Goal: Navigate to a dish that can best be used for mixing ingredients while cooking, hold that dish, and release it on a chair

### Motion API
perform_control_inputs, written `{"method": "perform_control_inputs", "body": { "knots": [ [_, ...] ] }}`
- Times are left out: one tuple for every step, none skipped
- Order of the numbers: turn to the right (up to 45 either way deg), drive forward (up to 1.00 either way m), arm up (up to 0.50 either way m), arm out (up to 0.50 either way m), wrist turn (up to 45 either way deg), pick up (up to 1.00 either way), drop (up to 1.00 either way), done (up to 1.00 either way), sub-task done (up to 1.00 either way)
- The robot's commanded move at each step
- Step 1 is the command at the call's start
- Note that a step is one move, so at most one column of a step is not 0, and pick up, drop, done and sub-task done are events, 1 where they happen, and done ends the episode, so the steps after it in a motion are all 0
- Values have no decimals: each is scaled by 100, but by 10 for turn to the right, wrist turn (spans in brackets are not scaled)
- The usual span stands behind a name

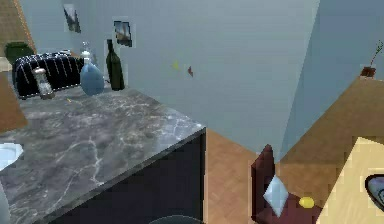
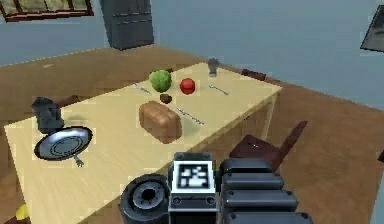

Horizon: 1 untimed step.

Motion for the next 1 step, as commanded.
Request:
{"method": "perform_control_inputs", "body": {
  "knots": [
    [120,0,0,0,0,0,0,0,0]
  ]
}}
